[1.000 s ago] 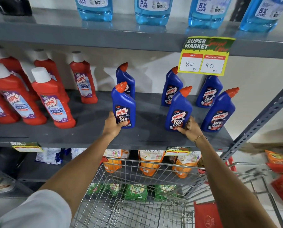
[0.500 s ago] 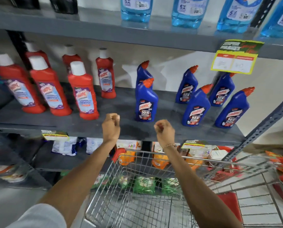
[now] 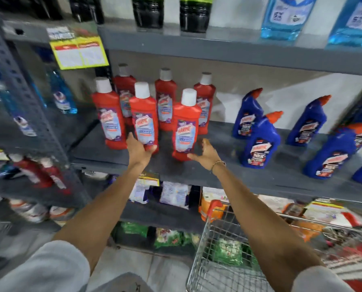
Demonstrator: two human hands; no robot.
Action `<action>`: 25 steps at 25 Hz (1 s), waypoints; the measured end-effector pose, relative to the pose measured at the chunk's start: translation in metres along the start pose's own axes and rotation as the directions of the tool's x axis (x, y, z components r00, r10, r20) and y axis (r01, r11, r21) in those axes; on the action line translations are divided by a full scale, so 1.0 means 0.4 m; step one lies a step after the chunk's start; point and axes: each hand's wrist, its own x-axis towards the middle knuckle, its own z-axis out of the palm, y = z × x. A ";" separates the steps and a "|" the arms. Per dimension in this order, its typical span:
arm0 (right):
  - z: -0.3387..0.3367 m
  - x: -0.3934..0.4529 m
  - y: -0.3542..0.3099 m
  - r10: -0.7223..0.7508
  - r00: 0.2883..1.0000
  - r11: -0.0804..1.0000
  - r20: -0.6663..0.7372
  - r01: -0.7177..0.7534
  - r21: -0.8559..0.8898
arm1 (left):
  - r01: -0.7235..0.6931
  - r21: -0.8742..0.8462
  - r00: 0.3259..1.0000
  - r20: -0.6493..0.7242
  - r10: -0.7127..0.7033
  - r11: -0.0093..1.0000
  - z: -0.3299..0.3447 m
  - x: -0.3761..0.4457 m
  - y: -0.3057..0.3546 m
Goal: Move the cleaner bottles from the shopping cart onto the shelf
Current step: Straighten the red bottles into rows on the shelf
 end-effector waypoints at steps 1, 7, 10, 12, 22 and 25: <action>0.024 0.014 0.001 0.000 1.000 1.000 0.015 0.001 -0.008 | 0.002 0.002 0.999 0.051 -0.002 1.000 -0.008 0.028 -0.015; 0.097 0.059 0.008 0.026 0.993 0.998 -0.115 -0.020 0.052 | -0.037 0.058 0.998 0.061 0.033 0.998 -0.011 0.093 -0.089; 0.075 0.068 0.022 0.031 0.991 0.999 -0.127 -0.026 0.040 | -0.093 0.081 0.994 0.064 0.088 0.992 0.012 0.094 -0.079; 0.052 0.072 0.036 0.047 0.991 0.998 -0.128 -0.043 0.036 | -0.142 0.099 0.987 0.091 0.133 0.985 0.031 0.084 -0.065; 0.015 0.086 0.058 0.077 0.988 0.997 -0.132 -0.076 0.011 | -0.195 0.045 0.966 0.181 0.184 0.980 0.049 0.068 -0.048; 0.016 0.092 0.055 0.083 0.989 0.997 -0.126 -0.083 0.006 | -0.188 0.030 0.964 0.196 0.179 0.982 0.048 0.066 -0.045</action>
